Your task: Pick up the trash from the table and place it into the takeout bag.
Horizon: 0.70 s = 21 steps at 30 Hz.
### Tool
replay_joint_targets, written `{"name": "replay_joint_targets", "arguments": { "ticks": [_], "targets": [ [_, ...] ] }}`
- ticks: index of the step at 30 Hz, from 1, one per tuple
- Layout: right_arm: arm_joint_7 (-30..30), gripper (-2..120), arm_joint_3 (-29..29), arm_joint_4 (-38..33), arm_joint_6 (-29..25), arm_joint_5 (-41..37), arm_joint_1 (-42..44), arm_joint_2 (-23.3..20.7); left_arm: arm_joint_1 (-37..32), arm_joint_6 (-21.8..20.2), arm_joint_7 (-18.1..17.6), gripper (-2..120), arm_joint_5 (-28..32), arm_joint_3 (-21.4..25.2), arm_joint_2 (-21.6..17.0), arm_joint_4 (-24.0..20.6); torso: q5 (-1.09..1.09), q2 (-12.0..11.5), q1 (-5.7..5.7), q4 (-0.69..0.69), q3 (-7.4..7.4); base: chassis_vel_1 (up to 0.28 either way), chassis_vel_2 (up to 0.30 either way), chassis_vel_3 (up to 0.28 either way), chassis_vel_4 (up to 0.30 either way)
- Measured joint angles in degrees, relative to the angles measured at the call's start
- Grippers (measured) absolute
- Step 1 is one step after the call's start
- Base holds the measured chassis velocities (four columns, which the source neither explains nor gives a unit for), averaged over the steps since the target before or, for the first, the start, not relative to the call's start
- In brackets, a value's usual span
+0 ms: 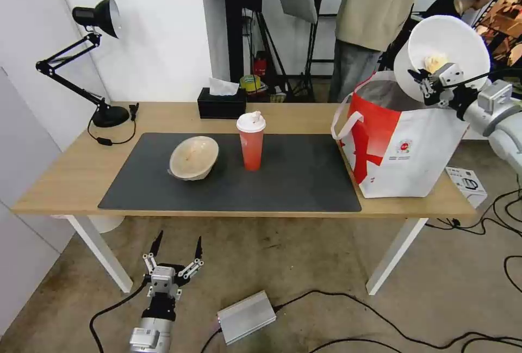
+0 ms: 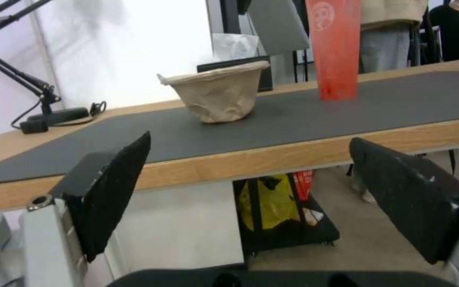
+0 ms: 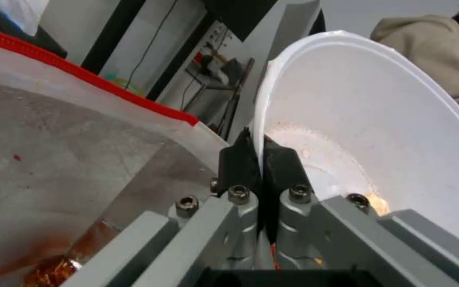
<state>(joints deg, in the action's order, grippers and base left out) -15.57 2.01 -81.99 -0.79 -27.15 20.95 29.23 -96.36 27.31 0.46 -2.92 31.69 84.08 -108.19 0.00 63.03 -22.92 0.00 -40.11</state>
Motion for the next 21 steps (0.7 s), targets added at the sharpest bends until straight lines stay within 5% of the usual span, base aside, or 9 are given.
{"name": "replay_joint_targets", "arguments": {
  "ticks": [21],
  "targets": [
    [0.43, 0, -0.63, -1.03, -0.08, 0.14, -0.18, 1.14, -0.05, 0.36, 0.06, 100, -0.59, -0.14, 0.92, 0.48, 0.00, 0.00, 0.00, 0.00, 0.00, 0.000, 0.000, 0.000, 0.000]
  ]
}}
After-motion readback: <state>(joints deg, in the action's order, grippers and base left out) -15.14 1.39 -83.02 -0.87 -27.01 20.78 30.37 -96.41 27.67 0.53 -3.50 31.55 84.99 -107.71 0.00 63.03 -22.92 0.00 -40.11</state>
